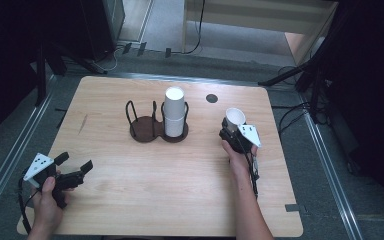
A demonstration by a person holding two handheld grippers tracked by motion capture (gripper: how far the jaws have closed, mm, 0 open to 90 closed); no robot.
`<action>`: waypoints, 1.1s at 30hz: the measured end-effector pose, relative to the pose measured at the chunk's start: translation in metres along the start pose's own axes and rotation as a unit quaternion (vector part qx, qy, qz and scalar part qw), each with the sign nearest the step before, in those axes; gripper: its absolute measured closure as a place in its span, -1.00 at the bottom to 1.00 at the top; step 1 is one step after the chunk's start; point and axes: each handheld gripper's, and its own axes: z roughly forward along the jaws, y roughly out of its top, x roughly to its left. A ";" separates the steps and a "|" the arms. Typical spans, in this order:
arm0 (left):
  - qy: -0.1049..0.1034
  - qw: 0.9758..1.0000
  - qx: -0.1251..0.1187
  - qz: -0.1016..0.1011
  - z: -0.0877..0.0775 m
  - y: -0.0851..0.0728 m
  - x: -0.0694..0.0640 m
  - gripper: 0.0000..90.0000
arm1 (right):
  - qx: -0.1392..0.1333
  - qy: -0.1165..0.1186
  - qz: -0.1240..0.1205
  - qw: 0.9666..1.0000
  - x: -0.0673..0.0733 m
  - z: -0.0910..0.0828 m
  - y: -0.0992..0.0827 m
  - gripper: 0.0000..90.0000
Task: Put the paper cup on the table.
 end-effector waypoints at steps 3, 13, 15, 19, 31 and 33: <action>0.000 1.000 0.000 0.000 0.000 0.000 0.000 -1.00 | 0.014 0.001 -0.020 1.000 0.000 0.003 0.001 -0.29; -0.002 1.000 0.004 0.003 0.002 0.000 -0.001 -1.00 | 0.038 -0.011 -0.034 0.999 -0.002 0.014 0.002 -0.32; -0.003 1.000 0.004 0.004 0.002 0.000 -0.001 -1.00 | 0.041 -0.012 -0.034 0.999 -0.002 0.015 0.001 -0.33; -0.003 1.000 0.004 0.004 0.002 0.000 -0.001 -1.00 | 0.042 -0.013 -0.035 0.998 -0.002 0.015 0.001 -0.34; -0.002 1.000 0.008 0.007 0.004 -0.001 -0.001 -1.00 | 0.054 -0.010 -0.025 0.998 -0.006 0.012 0.002 -0.41; -0.002 1.000 0.008 0.007 0.004 -0.001 -0.001 -1.00 | 0.055 -0.008 -0.025 0.998 -0.006 0.012 0.002 -0.42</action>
